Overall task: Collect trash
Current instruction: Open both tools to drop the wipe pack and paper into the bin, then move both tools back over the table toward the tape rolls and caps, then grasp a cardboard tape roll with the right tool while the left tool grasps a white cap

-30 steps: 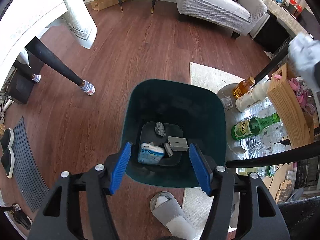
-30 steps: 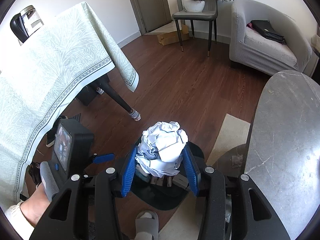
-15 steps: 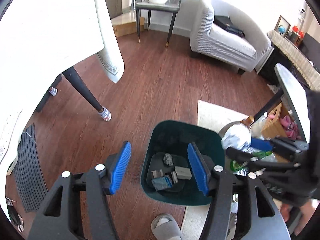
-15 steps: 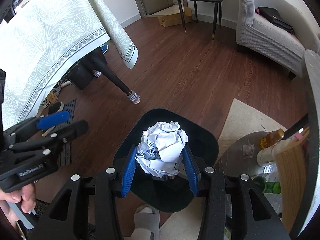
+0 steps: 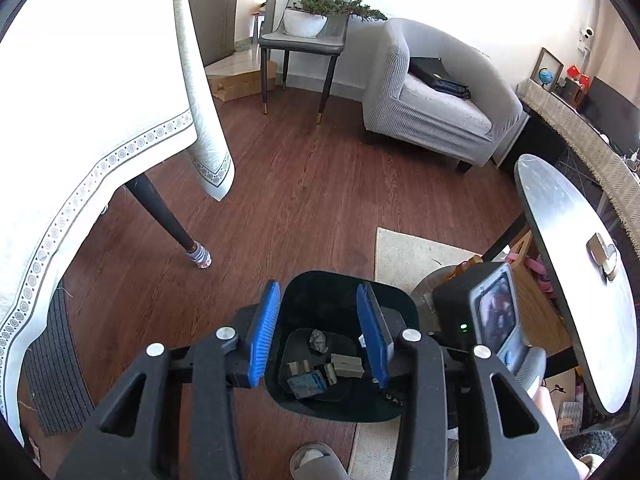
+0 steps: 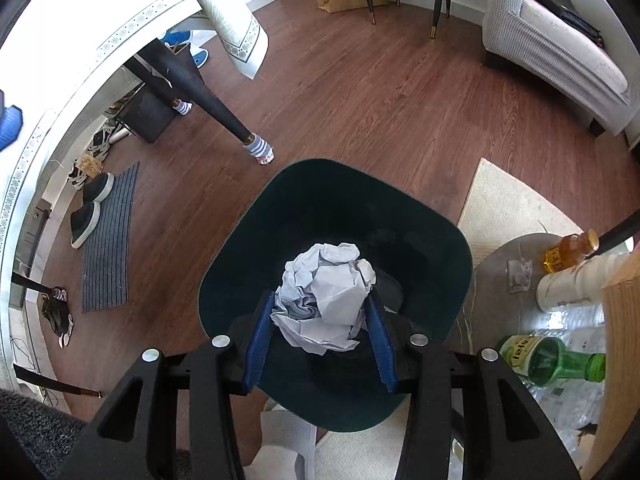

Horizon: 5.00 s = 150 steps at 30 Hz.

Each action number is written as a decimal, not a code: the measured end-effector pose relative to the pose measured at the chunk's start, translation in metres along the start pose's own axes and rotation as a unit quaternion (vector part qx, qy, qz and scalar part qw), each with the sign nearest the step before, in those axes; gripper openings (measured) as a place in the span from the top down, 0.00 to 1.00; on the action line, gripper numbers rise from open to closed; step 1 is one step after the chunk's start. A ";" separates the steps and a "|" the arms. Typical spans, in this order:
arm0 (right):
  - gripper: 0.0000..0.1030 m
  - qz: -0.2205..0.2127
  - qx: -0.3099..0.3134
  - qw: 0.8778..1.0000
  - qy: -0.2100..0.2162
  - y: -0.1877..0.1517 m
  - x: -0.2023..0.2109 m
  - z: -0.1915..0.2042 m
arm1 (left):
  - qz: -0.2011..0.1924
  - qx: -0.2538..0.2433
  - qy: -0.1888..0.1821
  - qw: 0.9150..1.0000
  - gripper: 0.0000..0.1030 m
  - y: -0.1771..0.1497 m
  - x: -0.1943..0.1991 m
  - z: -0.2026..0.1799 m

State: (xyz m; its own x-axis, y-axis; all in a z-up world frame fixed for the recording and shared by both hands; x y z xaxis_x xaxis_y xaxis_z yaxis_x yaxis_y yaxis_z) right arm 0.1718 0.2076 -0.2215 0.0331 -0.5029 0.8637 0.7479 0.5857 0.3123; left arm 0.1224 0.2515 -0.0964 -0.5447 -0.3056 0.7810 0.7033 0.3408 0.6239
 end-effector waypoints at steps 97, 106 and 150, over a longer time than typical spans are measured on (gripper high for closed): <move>0.70 -0.237 -0.235 0.942 -0.037 -0.067 0.348 -0.251 | -0.067 -0.183 -0.178 0.965 0.52 -0.016 0.094 -0.329; 0.72 -0.296 -0.280 0.907 0.103 -0.082 0.352 -0.260 | -0.052 -0.184 -0.193 0.962 0.51 -0.020 0.089 -0.346; 0.72 -0.419 -0.302 0.795 0.318 -0.138 0.416 -0.308 | -0.019 -0.262 -0.195 0.945 0.42 -0.076 0.079 -0.478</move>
State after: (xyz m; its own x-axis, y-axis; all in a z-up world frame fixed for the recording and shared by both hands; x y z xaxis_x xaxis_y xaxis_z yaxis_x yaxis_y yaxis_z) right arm 0.2863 -0.2784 -0.0277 -0.4596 -0.8880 0.0176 0.8595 -0.4396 0.2608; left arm 0.2443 -0.2233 -0.0966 -0.6294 0.0777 0.7732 0.7535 -0.1819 0.6317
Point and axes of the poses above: each gripper's, at about its wrist camera, not at the fingertips, and x roughly against the way its jaws point, z to its left, y to its top, the point moved 9 cm from there along -x, roughly the way its jaws point, and after that the axes turned 13 degrees about y, right-handed, at the moved point
